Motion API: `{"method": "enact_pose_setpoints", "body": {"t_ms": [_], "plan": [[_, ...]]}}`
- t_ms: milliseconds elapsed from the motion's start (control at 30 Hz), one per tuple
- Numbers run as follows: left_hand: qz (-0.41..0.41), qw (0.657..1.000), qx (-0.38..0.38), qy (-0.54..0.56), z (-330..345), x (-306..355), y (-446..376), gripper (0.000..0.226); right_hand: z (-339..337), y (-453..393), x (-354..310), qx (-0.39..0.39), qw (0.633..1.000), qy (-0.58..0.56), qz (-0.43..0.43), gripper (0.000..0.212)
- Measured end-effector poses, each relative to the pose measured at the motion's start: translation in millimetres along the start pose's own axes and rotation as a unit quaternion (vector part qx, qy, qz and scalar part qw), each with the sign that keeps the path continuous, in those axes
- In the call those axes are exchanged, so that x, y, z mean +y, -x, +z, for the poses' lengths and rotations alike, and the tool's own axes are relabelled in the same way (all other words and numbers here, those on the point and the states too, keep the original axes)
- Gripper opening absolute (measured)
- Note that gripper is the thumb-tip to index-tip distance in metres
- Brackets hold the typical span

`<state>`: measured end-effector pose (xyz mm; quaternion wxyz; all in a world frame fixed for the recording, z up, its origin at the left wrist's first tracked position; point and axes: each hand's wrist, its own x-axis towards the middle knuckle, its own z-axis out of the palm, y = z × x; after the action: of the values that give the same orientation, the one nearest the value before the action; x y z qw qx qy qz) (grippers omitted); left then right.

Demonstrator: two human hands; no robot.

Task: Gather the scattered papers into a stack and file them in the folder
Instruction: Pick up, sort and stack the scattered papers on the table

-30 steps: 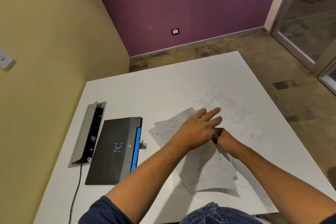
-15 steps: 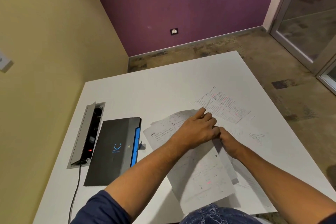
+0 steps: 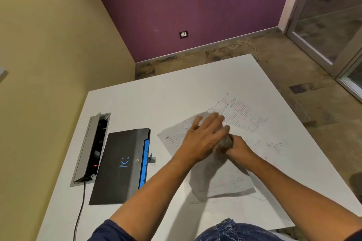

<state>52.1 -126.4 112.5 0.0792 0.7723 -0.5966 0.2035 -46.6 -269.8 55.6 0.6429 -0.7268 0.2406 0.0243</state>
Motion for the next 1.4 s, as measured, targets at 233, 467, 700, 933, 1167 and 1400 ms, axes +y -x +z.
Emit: {"method": "enact_pose_setpoints", "body": {"t_ms": [233,467,700,933,1167,1400], "plan": [[-0.496,0.810,0.050,0.309,-4.0,-32.5,50.0,0.136,-17.6,5.9,-2.0,-0.010,0.988,-0.145,-0.053,0.048],[-0.522,0.600,-0.036,0.605,7.8,-50.0,84.6,0.089,-20.1,-1.5,-6.8,-0.019,0.984,-0.169,-0.057,0.054],[-0.518,0.605,-0.048,0.603,-7.2,-51.6,76.5,0.048,-23.1,-9.6,-10.8,-0.017,0.979,-0.183,-0.083,0.045],[-0.505,0.586,-0.017,0.633,-9.1,-40.0,69.0,0.038,-30.8,-9.8,-0.1,0.034,0.983,-0.169,-0.071,0.065],[-0.536,0.622,-0.135,0.555,36.9,-12.5,100.4,0.031,-19.4,0.3,33.2,0.048,0.990,-0.125,0.043,0.053],[-0.601,0.657,-0.369,0.268,74.0,3.6,128.7,0.079,-30.7,3.7,20.6,0.204,0.968,-0.147,-0.013,0.020]]}}
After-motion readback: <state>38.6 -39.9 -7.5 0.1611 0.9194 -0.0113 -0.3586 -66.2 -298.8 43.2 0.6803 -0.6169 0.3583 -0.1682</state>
